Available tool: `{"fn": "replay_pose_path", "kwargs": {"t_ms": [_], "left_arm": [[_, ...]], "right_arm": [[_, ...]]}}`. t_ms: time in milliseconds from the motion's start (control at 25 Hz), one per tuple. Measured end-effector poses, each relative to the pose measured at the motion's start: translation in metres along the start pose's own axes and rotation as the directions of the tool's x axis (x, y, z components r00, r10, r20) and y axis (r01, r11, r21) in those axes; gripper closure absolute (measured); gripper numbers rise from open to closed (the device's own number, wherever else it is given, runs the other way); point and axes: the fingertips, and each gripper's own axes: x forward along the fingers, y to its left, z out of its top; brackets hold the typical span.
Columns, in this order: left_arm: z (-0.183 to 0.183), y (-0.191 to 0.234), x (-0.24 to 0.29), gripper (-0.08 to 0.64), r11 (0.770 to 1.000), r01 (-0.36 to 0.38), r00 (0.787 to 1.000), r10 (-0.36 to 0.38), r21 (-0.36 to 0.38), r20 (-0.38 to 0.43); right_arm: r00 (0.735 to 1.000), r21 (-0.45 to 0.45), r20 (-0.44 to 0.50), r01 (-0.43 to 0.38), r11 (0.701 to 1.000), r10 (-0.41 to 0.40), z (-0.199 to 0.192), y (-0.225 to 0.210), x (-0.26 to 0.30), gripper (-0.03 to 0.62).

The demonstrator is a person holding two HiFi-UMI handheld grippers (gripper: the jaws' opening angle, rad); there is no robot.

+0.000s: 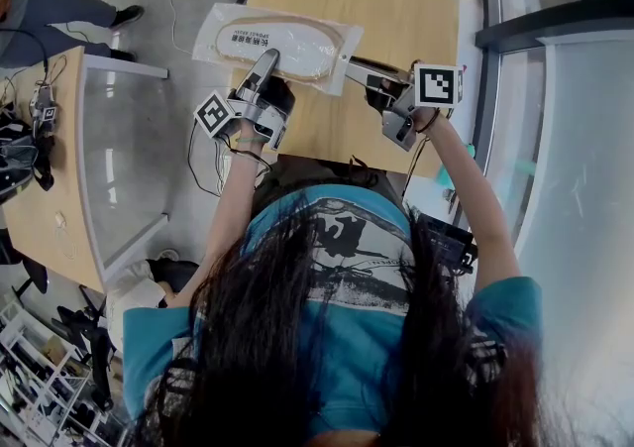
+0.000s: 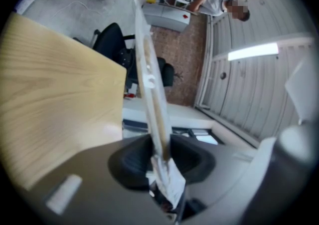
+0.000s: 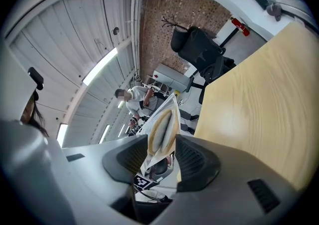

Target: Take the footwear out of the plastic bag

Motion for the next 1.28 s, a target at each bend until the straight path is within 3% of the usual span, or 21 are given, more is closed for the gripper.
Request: {"fn": "replay_pose_path", "kwargs": {"t_ms": [80,200,400,520,640,840,960,1080,1280], "left_arm": [[-0.001,0.000,0.001,0.454,1.000,-0.011,1.000,0.011,0.001,-0.009],[-0.004,-0.004,0.004,0.459,1.000,0.000,1.000,-0.001,-0.004,-0.025],[-0.006,-0.007,0.005,0.459,1.000,-0.010,0.999,0.011,0.022,-0.052],[-0.009,-0.012,0.007,0.459,0.999,-0.002,0.996,0.006,0.036,-0.090],[-0.015,-0.019,0.010,0.459,0.997,0.018,0.989,-0.006,0.076,-0.147],[-0.014,-0.024,0.012,0.457,0.990,0.005,0.982,0.021,0.140,-0.188],[-0.023,-0.026,0.013,0.453,0.982,0.001,0.972,0.044,0.189,-0.230],[-0.031,-0.029,0.015,0.454,0.979,-0.002,0.972,0.050,0.203,-0.231],[-0.040,-0.024,0.017,0.456,0.983,-0.016,0.973,0.056,0.182,-0.222]], "right_arm": [[1.000,-0.010,-0.010,-0.017,1.000,0.016,0.001,0.003,0.001,0.431],[0.999,0.016,-0.023,0.028,0.999,-0.028,-0.004,-0.010,-0.002,0.425],[0.998,0.033,0.019,-0.054,0.998,0.053,0.009,-0.001,-0.005,0.423],[0.999,0.018,-0.017,-0.050,0.999,0.050,0.005,-0.002,-0.003,0.411],[0.996,-0.012,-0.070,-0.054,0.998,0.053,-0.003,0.000,-0.001,0.386],[0.994,-0.036,-0.064,-0.089,0.995,0.086,-0.002,0.011,0.004,0.387],[0.993,-0.001,-0.038,-0.115,0.993,0.115,0.001,0.014,0.004,0.396],[0.997,0.025,0.018,-0.078,0.997,0.077,0.010,0.008,0.003,0.396],[0.999,-0.017,0.010,-0.032,0.999,0.032,0.007,0.001,0.008,0.396]]}}
